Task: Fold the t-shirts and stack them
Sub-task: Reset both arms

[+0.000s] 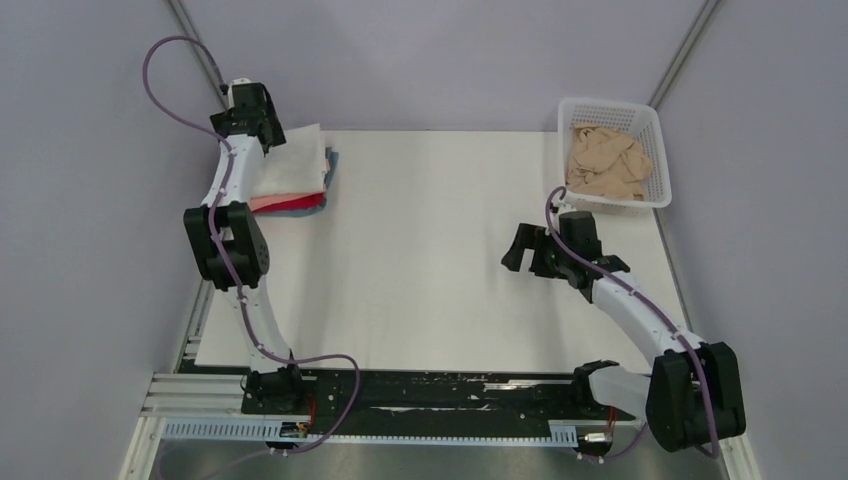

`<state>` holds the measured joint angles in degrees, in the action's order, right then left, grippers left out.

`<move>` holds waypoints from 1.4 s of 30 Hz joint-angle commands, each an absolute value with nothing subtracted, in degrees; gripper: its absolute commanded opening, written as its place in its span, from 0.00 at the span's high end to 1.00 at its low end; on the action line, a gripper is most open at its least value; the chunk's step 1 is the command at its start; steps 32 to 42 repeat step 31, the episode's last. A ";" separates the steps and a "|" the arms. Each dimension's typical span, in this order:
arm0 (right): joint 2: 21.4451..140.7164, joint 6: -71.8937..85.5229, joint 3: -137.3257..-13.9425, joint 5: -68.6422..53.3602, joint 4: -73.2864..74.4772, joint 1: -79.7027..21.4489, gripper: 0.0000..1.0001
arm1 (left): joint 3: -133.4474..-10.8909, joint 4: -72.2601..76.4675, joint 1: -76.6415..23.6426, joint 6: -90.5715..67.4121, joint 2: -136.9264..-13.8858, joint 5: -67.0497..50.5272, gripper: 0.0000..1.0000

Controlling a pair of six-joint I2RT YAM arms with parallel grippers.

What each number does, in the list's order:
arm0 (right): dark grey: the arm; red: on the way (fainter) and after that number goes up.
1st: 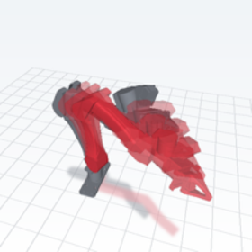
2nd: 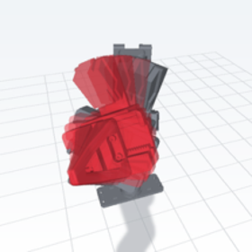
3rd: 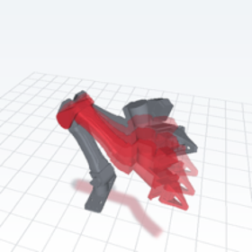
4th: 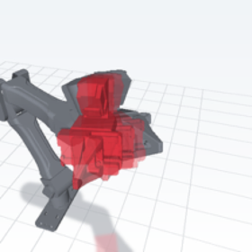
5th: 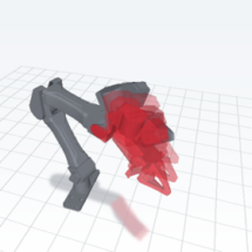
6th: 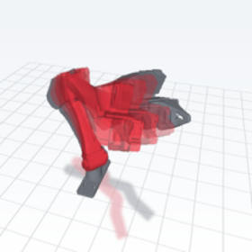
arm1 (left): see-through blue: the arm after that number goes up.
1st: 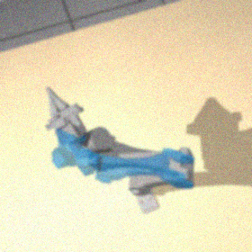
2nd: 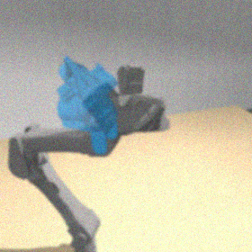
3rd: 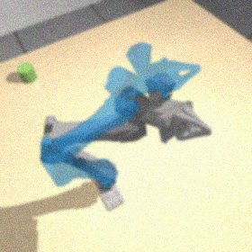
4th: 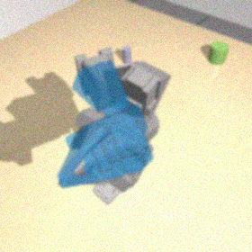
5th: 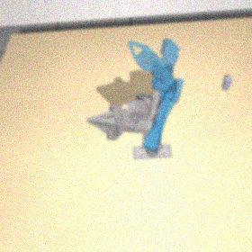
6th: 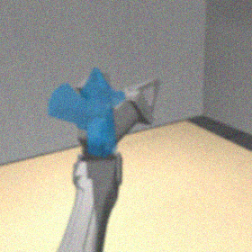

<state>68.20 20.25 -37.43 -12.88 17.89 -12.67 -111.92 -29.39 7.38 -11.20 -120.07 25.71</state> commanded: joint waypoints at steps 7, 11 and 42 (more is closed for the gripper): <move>52.36 23.69 -36.34 -5.97 20.64 -12.46 0.00 | -85.45 -23.19 4.18 -29.04 -86.68 7.02 0.00; 45.24 23.78 -32.68 -3.88 22.16 -12.44 0.00 | -61.42 -15.82 -6.98 -34.89 -67.59 9.16 0.00; 27.90 30.92 -24.45 14.61 24.36 -12.52 0.00 | -28.54 -19.31 -29.40 -40.79 -38.37 21.14 0.00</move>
